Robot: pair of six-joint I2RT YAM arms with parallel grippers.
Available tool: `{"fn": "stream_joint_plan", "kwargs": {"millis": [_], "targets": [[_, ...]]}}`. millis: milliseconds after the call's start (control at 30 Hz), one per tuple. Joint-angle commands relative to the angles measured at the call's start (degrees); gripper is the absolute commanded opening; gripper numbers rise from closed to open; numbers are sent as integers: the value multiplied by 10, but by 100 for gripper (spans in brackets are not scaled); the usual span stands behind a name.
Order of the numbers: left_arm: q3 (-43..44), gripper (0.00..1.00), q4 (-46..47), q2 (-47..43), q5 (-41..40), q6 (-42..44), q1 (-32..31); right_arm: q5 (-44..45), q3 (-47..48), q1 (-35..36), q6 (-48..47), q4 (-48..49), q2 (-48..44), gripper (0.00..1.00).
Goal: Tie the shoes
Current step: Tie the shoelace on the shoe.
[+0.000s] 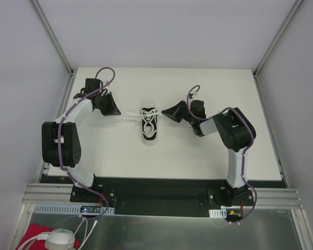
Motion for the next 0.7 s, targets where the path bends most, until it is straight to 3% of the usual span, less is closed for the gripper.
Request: {"fn": "stream_joint_plan", "kwargs": {"millis": [0, 667], "targets": [[-6, 0, 2, -34, -24, 8, 11, 9, -4, -16, 21, 59, -29, 0], [-24, 0, 4, -27, -39, 4, 29, -1, -10, -43, 46, 95, 0, 0]]}}
